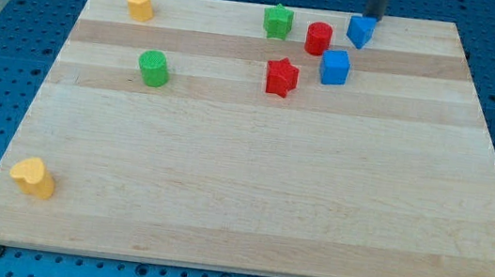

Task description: Push the blue triangle in the middle of the red star and blue cube

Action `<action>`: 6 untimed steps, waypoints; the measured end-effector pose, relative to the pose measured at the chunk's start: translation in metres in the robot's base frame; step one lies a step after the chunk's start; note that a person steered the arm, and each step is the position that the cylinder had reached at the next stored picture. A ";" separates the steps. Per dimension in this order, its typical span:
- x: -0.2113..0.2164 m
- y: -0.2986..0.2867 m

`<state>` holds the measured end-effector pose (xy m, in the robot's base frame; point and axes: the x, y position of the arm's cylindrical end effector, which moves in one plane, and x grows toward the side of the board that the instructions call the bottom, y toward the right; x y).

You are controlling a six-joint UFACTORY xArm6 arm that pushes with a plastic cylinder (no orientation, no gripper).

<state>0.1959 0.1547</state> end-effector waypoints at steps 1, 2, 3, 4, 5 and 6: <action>0.014 -0.005; 0.035 -0.011; 0.058 -0.022; 0.086 -0.034; 0.119 -0.046; 0.129 -0.076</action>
